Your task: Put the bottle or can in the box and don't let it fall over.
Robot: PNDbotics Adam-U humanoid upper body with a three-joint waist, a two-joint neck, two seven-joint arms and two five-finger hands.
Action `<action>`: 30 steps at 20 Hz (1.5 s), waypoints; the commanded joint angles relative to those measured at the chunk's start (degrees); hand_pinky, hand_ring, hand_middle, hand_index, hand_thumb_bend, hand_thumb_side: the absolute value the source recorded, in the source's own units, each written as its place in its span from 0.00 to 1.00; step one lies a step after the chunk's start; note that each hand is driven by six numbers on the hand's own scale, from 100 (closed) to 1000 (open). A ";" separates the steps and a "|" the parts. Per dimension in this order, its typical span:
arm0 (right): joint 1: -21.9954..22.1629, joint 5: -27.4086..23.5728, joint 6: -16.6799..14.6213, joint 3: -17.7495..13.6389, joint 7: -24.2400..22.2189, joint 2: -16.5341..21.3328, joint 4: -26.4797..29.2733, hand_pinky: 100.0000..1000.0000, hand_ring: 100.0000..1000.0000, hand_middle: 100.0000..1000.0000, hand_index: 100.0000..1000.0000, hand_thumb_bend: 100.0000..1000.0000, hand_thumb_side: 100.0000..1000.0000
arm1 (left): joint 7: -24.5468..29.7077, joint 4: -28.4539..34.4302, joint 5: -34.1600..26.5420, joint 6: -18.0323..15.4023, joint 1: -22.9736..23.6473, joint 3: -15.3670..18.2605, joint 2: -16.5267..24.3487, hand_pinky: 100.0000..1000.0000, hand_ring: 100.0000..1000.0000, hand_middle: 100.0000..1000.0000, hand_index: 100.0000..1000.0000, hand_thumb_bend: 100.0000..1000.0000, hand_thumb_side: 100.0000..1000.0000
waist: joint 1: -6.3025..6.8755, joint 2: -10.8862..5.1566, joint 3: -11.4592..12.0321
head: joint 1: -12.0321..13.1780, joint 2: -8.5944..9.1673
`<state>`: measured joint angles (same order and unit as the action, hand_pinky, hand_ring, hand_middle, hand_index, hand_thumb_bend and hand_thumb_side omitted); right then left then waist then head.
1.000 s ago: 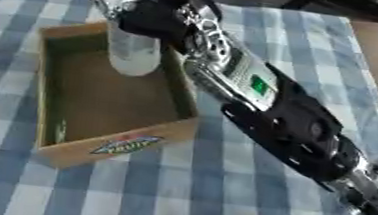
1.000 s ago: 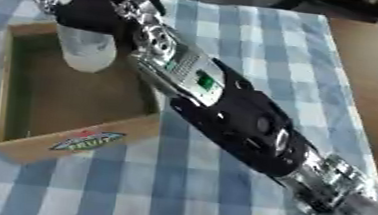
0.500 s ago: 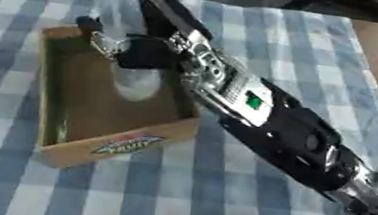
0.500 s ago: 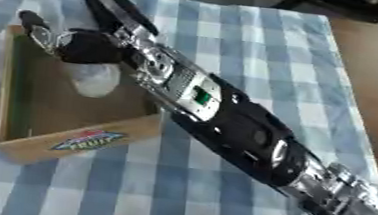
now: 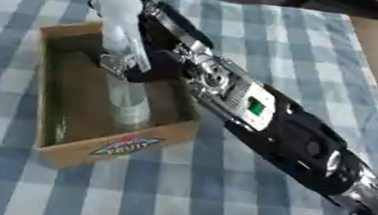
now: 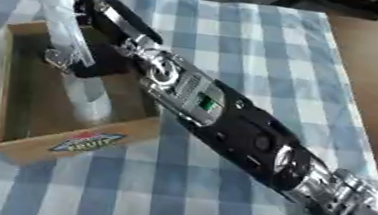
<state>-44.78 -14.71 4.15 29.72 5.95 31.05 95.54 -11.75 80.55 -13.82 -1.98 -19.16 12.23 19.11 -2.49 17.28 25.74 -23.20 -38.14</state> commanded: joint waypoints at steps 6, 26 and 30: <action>0.30 1.68 2.91 -1.43 -2.67 2.72 4.32 0.86 0.88 0.98 0.80 0.31 0.06 | -0.14 0.63 0.11 -0.33 0.08 1.05 2.66 1.00 1.00 0.71 0.67 0.01 0.78 | 0.57 -1.96 -0.86 | 1.02 -0.35; 5.09 2.35 4.84 -2.54 -8.56 4.52 7.78 0.79 0.87 1.00 0.84 0.27 0.09 | -1.20 -0.56 -0.74 -0.17 1.64 2.15 3.25 1.00 1.00 0.71 0.67 0.03 0.81 | 1.19 -2.59 -3.04 | 1.23 -0.99; 5.23 0.49 5.60 -2.55 -9.13 4.25 7.18 0.85 0.90 1.00 0.87 0.20 0.20 | -1.41 -0.80 -0.95 -0.19 1.86 2.42 3.14 1.00 1.00 0.71 0.67 0.03 0.82 | 1.29 -2.48 -3.14 | 1.10 -0.87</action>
<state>-38.78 -13.47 9.58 27.89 -2.98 34.61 102.22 -12.85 79.36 -14.60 -2.09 -17.10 13.96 20.13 -1.58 15.89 22.63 -21.89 -39.15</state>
